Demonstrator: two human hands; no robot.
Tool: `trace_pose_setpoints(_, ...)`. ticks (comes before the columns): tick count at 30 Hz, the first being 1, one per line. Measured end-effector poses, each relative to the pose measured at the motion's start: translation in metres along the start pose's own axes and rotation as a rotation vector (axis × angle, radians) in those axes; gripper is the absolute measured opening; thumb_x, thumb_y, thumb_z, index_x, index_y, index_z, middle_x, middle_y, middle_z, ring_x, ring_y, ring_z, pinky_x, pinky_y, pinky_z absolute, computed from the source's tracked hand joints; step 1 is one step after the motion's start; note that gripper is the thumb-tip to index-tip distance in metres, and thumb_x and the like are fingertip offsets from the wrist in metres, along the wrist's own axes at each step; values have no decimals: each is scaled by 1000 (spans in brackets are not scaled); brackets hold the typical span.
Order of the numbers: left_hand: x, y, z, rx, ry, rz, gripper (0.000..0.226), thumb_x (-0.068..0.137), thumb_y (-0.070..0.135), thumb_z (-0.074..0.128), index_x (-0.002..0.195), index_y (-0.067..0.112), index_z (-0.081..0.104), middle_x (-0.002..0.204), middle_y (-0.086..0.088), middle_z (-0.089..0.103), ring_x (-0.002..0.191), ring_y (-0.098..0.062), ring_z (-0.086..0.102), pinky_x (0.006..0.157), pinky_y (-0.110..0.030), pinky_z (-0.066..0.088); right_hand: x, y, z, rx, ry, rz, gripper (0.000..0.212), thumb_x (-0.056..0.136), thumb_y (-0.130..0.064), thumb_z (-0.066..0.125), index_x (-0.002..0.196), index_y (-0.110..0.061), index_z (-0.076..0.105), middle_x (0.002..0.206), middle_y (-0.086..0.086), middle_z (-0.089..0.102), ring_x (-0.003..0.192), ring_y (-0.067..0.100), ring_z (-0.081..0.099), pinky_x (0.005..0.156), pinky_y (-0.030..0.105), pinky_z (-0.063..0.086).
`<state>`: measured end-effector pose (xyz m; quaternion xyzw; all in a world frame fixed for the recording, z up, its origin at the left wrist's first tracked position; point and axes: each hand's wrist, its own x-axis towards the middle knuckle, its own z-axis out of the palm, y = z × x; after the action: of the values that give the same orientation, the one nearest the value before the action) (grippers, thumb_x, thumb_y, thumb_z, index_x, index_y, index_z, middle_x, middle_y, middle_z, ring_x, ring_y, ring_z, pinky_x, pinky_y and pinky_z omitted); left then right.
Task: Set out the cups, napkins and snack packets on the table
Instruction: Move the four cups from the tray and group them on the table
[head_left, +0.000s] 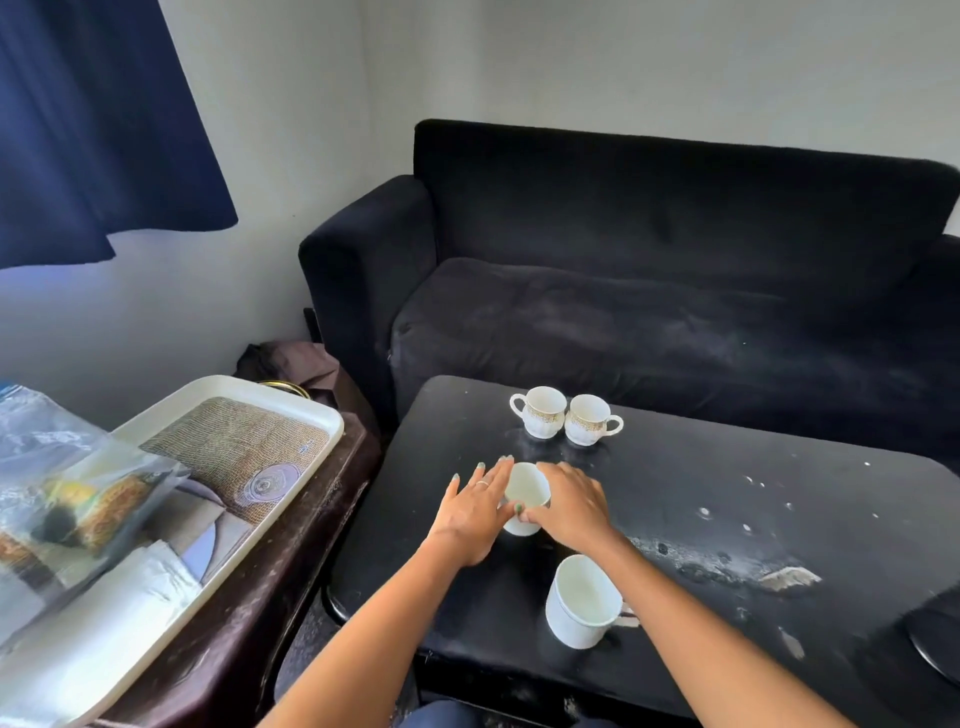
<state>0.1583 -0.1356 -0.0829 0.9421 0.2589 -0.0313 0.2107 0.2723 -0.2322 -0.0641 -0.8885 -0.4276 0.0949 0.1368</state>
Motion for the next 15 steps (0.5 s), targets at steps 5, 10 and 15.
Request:
trace_pose_setpoints(5,24,2,-3,-52,-7,-8,60,104,36,26,153,25,-7,162,7,2,149,-18,0,119,-41,8,22,8,-3,7,-4,7,68,77,-42,70,136,-18,43,134,5,50,127,25,44,103,37,32)
trace_pose_setpoints(10,43,2,-6,-66,-1,-7,60,104,36,26,153,25,-7,162,6,6,149,-18,1,118,-44,11,40,16,-5,39,4,-6,62,78,-39,70,132,-20,47,130,3,55,124,24,47,98,38,38)
trace_pose_setpoints(15,56,3,-7,-61,17,3,59,104,35,26,153,24,-6,162,5,5,149,-19,2,118,-44,12,54,20,-6,64,27,-13,58,78,-36,70,130,-20,49,127,2,57,120,24,49,92,36,39)
